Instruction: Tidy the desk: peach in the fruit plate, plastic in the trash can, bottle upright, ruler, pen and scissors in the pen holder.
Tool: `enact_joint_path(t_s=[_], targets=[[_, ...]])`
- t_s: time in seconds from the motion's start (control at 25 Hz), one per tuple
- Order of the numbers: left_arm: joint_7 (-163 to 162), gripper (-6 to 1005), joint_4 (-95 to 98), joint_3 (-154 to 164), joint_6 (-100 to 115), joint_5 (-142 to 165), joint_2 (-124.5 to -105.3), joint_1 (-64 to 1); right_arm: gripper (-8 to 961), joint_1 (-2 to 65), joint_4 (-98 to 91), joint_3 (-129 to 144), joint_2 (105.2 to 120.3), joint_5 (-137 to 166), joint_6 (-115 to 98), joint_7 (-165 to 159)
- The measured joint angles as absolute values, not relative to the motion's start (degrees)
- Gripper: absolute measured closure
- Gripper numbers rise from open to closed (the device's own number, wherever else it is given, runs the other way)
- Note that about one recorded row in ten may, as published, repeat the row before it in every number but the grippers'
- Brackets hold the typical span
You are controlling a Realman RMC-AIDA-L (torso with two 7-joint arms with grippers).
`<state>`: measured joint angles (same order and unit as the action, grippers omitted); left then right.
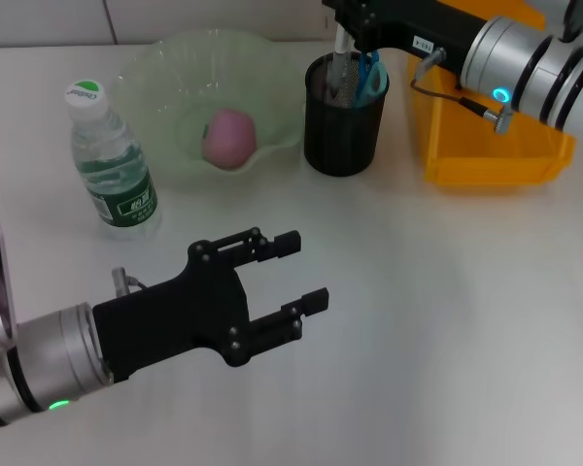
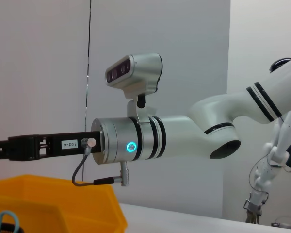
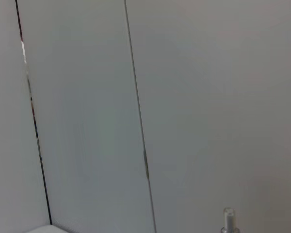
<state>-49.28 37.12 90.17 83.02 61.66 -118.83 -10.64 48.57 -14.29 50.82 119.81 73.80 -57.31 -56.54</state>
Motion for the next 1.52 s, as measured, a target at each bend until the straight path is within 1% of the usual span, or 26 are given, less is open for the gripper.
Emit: enact_joint_path(t_s=[0.28, 0.76, 0.92, 0.96, 1.0, 1.04, 1.08, 1.12, 1.16, 1.2, 1.24, 1.28, 1.36, 1.4, 1.48, 1.52], targets=[[-48.0, 365, 34.9, 91.0, 83.3, 61.4, -118.80, -10.8, 742, 49.4, -11.9, 50.8, 119.96, 73.8, -55.6, -55.5], [-47.6, 331, 34.2, 91.5, 82.8, 61.9, -118.74, -11.5, 726, 48.2, -10.8, 50.4, 119.97, 73.8, -56.7, -53.7], [-47.6, 319, 34.2, 91.6, 82.6, 61.9, -118.74, -11.7, 594, 46.6, -11.6, 49.9, 119.94, 72.4, -59.8, -53.9], [-47.7, 317, 34.2, 91.6, 82.6, 61.8, -118.71, -11.8, 561, 43.9, -13.0, 49.8, 119.62, 69.1, -65.1, -54.7], [-47.7, 314, 34.2, 91.6, 82.6, 61.8, -118.71, -11.8, 528, 43.9, -13.0, 49.8, 119.62, 69.1, -65.1, -54.7], [-47.7, 311, 34.2, 91.6, 82.6, 61.8, -118.71, -11.8, 495, 40.3, -16.1, 49.8, 119.33, 66.7, -71.2, -57.3], [-47.9, 308, 34.2, 91.6, 82.7, 61.8, -118.64, -11.8, 467, 40.3, -16.1, 49.8, 119.33, 66.7, -71.2, -57.3], [-47.9, 305, 34.2, 91.6, 82.7, 61.8, -118.64, -11.8, 440, 37.6, -19.1, 50.1, 119.14, 66.5, -74.4, -60.5], [-49.0, 302, 34.1, 91.6, 83.4, 61.8, -118.46, -12.1, 412, 32.3, -26.4, 50.8, 118.51, 67.7, -79.5, -68.4], [-50.3, 299, 34.1, 91.4, 83.5, 61.9, -118.40, -12.4, 385, 32.3, -26.4, 50.8, 118.51, 67.7, -79.5, -68.4], [-50.3, 297, 34.1, 91.4, 83.5, 61.9, -118.40, -12.4, 357, 27.2, -33.3, 51.0, 117.65, 71.4, -84.2, -75.0], [-50.3, 294, 34.1, 91.4, 83.5, 61.9, -118.40, -12.4, 330, 27.2, -33.3, 51.0, 117.65, 71.4, -84.2, -75.0], [-53.3, 288, 34.1, 91.1, 82.8, 62.1, -118.03, -13.0, 264, 21.3, -41.5, 50.7, 116.59, 79.1, -92.2, -79.1], [-53.3, 285, 34.1, 91.1, 82.8, 62.1, -118.03, -13.0, 226, 21.3, -41.5, 50.7, 116.59, 79.1, -92.2, -79.1], [-53.4, 280, 34.1, 91.0, 82.7, 62.1, -117.84, -13.1, 149, 18.4, -45.6, 50.1, 116.29, 86.7, -98.4, -79.3], [-53.6, 277, 33.9, 91.0, 82.6, 62.2, -117.14, -13.1, 111, 17.4, -46.8, 49.6, 116.41, 90.4, -100.9, -78.6]])
